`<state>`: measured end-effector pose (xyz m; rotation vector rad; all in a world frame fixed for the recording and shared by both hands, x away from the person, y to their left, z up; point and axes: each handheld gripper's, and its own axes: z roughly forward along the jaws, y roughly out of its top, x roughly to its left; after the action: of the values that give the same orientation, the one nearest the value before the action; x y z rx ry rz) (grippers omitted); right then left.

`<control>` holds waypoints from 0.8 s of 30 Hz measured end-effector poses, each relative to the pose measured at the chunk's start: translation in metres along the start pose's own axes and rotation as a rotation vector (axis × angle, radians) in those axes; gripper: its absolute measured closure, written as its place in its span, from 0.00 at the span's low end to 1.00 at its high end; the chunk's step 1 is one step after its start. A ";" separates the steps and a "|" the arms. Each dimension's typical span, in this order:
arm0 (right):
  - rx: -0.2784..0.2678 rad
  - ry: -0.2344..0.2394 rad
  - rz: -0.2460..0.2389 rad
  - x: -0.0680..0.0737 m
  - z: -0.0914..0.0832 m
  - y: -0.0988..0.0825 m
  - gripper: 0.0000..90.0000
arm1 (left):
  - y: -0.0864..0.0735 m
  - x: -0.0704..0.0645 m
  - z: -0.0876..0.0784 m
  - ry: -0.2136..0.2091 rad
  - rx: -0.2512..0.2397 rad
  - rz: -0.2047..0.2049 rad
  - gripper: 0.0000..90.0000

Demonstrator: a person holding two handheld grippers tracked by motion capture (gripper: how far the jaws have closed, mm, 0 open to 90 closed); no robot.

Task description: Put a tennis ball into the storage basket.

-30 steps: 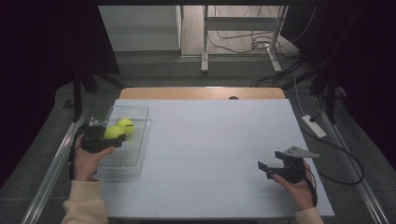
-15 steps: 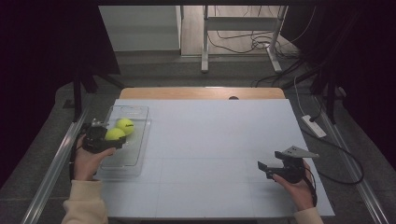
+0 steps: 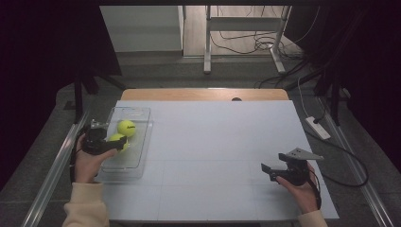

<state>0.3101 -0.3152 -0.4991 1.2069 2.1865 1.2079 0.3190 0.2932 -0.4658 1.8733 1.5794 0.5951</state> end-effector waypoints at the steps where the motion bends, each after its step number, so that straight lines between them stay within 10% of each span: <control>1: 0.001 0.000 -0.001 0.000 0.000 0.000 0.13 | 0.000 0.000 -0.001 -0.002 -0.006 0.001 0.19; 24: -0.002 0.011 0.005 -0.002 0.003 0.001 0.13 | 0.001 -0.011 -0.021 -0.188 -0.151 0.002 0.17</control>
<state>0.3139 -0.3155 -0.5005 1.2087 2.1911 1.2218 0.3034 0.2860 -0.4492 1.7636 1.3734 0.5085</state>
